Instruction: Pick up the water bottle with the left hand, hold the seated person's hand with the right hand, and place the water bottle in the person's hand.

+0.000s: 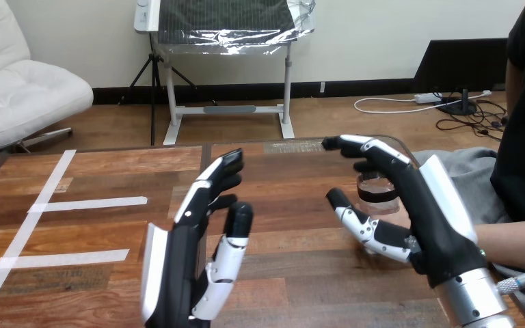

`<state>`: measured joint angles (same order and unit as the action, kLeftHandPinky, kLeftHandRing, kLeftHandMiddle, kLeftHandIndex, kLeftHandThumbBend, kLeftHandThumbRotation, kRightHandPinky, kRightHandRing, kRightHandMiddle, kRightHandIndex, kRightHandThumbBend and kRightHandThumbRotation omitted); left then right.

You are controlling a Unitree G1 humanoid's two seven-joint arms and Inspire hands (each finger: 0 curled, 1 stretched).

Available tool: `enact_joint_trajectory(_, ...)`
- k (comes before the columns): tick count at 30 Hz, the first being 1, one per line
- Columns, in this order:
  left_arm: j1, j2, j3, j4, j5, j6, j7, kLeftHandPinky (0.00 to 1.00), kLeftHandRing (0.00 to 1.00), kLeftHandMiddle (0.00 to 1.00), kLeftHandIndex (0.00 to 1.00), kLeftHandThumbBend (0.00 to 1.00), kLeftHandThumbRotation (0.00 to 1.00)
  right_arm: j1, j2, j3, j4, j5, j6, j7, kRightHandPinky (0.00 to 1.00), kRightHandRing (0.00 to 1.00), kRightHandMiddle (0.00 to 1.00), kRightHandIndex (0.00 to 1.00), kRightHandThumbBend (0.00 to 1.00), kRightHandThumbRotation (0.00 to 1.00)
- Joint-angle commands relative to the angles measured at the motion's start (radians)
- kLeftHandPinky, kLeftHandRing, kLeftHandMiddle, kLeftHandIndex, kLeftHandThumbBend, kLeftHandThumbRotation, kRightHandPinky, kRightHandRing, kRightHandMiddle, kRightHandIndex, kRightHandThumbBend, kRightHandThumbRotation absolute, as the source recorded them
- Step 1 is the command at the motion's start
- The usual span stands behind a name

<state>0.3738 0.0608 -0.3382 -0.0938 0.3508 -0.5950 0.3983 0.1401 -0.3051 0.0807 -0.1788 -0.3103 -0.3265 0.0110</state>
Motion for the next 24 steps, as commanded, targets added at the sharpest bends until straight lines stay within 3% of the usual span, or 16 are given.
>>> enact_joint_trajectory(1, 0.006, -0.063, 0.008, -0.045, -0.005, -0.006, 0.01, 0.73, 0.8, 0.83, 0.83, 0.39, 0.88, -0.035, 0.018, 0.0, 0.007, 0.032, -0.024, 0.009, 0.73, 0.8, 0.82, 0.77, 0.26, 0.0)
enact_joint_trajectory(24, 0.013, -0.061, 0.017, -0.064, -0.026, 0.023, 0.007, 0.74, 0.81, 0.84, 0.83, 0.39, 0.87, -0.039, 0.043, -0.002, 0.019, 0.064, -0.024, 0.034, 0.69, 0.79, 0.82, 0.77, 0.27, 0.0)
